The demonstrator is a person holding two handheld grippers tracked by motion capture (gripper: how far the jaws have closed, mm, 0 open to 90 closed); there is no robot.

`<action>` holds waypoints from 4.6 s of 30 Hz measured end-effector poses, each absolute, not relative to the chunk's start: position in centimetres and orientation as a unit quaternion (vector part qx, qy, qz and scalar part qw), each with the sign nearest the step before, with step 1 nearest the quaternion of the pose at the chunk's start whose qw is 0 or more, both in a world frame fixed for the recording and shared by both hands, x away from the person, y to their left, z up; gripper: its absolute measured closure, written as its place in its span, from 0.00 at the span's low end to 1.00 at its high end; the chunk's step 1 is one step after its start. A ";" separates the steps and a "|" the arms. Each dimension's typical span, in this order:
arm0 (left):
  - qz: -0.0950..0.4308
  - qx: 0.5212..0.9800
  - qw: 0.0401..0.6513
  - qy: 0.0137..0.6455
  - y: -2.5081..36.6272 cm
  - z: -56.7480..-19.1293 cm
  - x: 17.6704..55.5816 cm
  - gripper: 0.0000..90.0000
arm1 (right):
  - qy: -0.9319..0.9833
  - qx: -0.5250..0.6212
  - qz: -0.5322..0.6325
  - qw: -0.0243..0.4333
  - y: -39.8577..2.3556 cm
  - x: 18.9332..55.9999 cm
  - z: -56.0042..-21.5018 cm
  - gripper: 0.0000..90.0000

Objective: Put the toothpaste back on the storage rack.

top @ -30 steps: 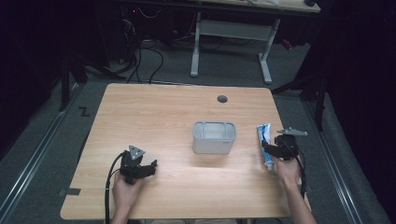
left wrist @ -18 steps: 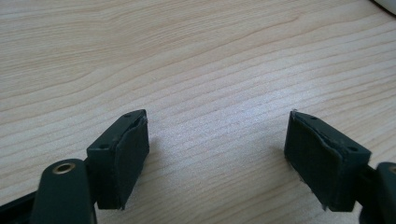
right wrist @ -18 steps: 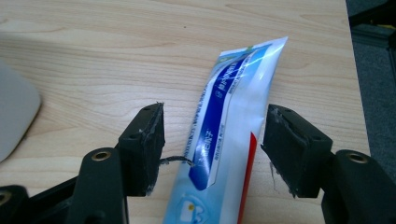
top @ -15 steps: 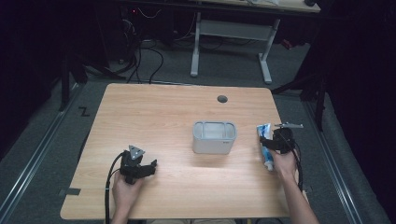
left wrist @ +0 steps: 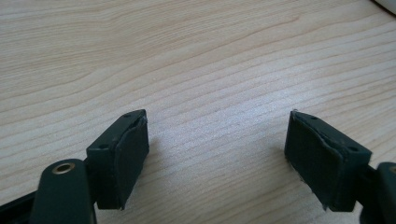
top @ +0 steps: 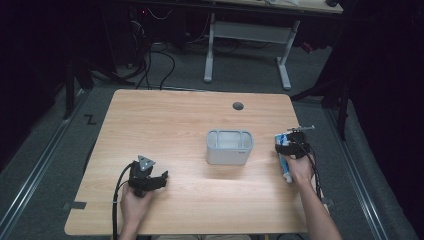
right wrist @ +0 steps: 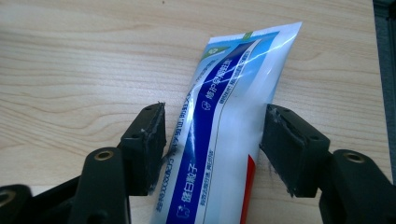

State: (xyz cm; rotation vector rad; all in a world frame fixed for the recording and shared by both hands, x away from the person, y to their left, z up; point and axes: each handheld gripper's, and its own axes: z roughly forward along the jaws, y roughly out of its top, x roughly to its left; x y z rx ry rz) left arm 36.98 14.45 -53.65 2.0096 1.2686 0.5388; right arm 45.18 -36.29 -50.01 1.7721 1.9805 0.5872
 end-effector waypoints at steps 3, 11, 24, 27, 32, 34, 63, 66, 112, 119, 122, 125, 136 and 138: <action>0.207 0.774 0.345 0.489 14.5 -53.6 37.0 0.25 | 0.716 0.640 0.191 0.204 -36.3 45.6 -50.3 0.46; 0.208 0.774 0.345 0.488 14.4 -53.7 37.0 0.24 | 0.721 0.642 0.175 0.192 -36.4 45.9 -50.1 0.50; 0.208 0.775 0.344 0.488 14.4 -53.6 36.9 0.24 | 0.757 0.610 0.143 0.183 -35.9 45.9 -49.8 0.65; 0.208 0.775 0.344 0.488 14.4 -53.6 36.9 0.24 | 0.761 0.606 0.142 0.183 -35.8 45.7 -49.6 0.74; 0.208 0.775 0.344 0.488 14.4 -53.6 36.9 0.24 | 0.768 0.596 0.139 0.190 -35.6 45.5 -49.4 0.79; 0.208 0.775 0.344 0.488 14.4 -53.6 36.9 0.24 | 0.766 0.598 0.139 0.190 -35.7 45.5 -49.4 0.79; 0.208 0.775 0.344 0.488 14.4 -53.6 36.9 0.24 | 0.762 0.540 0.280 0.220 -35.9 41.0 -45.1 0.83; 0.208 0.775 0.344 0.488 14.4 -53.6 36.9 0.24 | 0.766 0.532 0.289 0.215 -35.6 40.7 -44.7 0.83; 0.208 0.775 0.344 0.488 14.4 -53.7 36.9 0.24 | 0.774 0.412 0.441 0.191 -30.5 37.3 -38.6 0.82; 0.208 0.775 0.344 0.488 14.4 -53.6 36.9 0.24 | 0.780 0.390 0.449 0.195 -29.1 37.6 -37.5 0.82; 0.208 0.775 0.344 0.488 14.4 -53.6 36.9 0.24 | 0.780 0.383 0.455 0.194 -28.5 37.8 -37.1 0.82; 0.208 0.775 0.344 0.488 14.4 -53.6 36.9 0.24 | 0.781 0.376 0.461 0.191 -27.9 38.2 -36.7 0.82; 0.208 0.775 0.344 0.487 14.4 -53.6 36.9 0.24 | 0.781 0.358 0.473 0.195 -25.8 39.5 -35.4 0.82; 0.208 0.776 0.343 0.487 14.4 -53.6 36.9 0.24 | 0.779 0.358 0.476 0.197 -25.5 39.8 -35.2 0.82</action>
